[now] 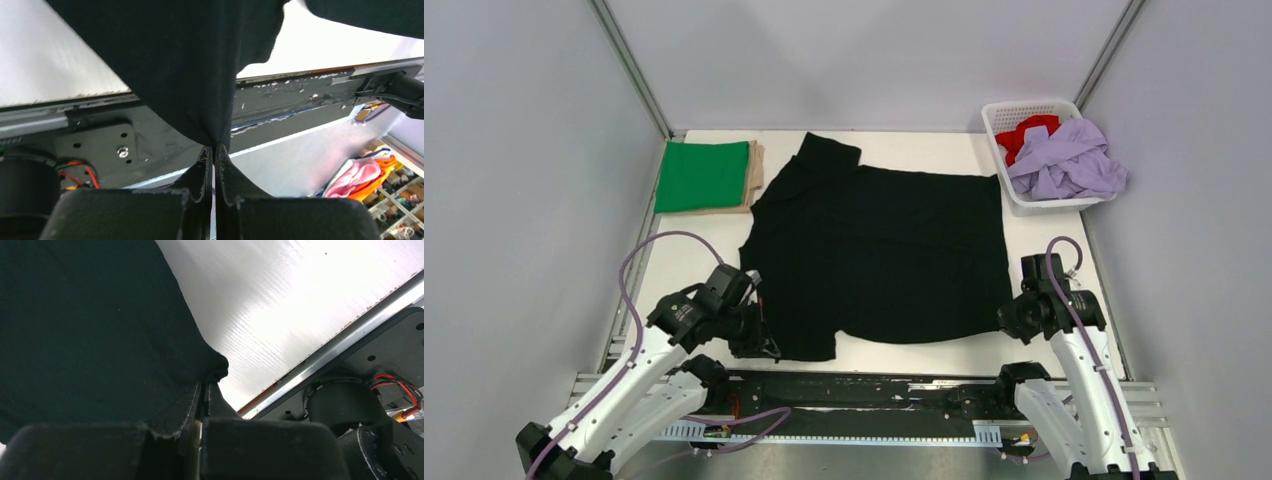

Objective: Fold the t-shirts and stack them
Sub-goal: Fold the flattened tshirt in 1/3 of the way

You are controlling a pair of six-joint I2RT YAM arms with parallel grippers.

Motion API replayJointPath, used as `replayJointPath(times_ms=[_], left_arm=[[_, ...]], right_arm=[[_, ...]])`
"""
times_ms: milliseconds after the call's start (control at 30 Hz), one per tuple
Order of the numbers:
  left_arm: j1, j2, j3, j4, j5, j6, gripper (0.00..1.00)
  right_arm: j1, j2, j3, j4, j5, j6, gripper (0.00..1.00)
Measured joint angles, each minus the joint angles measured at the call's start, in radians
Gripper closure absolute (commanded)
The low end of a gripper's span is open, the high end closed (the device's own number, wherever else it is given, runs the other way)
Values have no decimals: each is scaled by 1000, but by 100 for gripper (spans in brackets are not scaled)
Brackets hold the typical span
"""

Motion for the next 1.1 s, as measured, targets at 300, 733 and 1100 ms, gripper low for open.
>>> replayJointPath(times_ms=[300,733,1100], left_arm=[[-1,298,48,238,42,52,100],[149,787,393,470,60,175,100],[326,956,609,469,55,230,100]], right_arm=[[0,72,-11,97,-26,-32,100],[-3,401,106,308,13,-130,100],[-97,562,200,392,36,-206,100]])
